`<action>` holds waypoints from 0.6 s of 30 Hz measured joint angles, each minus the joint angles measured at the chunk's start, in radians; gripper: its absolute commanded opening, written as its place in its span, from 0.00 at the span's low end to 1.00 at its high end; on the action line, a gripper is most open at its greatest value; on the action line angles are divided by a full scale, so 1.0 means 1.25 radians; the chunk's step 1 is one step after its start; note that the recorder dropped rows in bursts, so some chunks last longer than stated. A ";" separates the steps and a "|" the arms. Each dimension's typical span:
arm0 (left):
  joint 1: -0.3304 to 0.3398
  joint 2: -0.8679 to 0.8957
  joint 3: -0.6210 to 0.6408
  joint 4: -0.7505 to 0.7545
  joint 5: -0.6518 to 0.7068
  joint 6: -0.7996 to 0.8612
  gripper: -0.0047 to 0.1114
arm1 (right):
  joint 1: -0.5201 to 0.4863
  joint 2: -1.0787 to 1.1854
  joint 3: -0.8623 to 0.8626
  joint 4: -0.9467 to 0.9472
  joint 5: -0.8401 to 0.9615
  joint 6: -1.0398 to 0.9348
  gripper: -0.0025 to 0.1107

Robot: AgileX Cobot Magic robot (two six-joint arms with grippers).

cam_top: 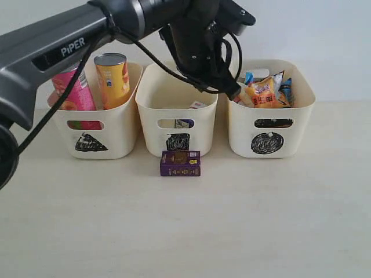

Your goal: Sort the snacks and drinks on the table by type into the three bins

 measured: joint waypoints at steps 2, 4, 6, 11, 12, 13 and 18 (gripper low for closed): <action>0.014 0.000 -0.001 -0.008 0.001 0.005 0.07 | 0.000 0.000 0.000 0.000 0.000 0.000 0.02; 0.021 0.000 -0.001 -0.012 0.002 0.014 0.07 | 0.000 0.000 0.000 0.000 0.000 0.000 0.02; 0.023 0.000 -0.001 -0.016 0.002 0.048 0.07 | 0.000 0.000 0.000 0.000 0.000 0.000 0.02; 0.016 0.000 0.029 -0.109 0.002 0.230 0.07 | 0.000 0.000 0.000 0.000 0.000 0.000 0.02; 0.012 0.000 0.041 -0.125 0.002 0.257 0.07 | 0.000 0.000 0.000 0.000 0.000 0.000 0.02; 0.005 0.000 0.059 -0.139 0.002 0.285 0.07 | 0.000 0.000 0.000 0.000 0.000 0.000 0.02; -0.009 -0.006 0.187 -0.169 0.001 0.332 0.07 | 0.000 0.000 0.000 0.000 0.000 0.000 0.02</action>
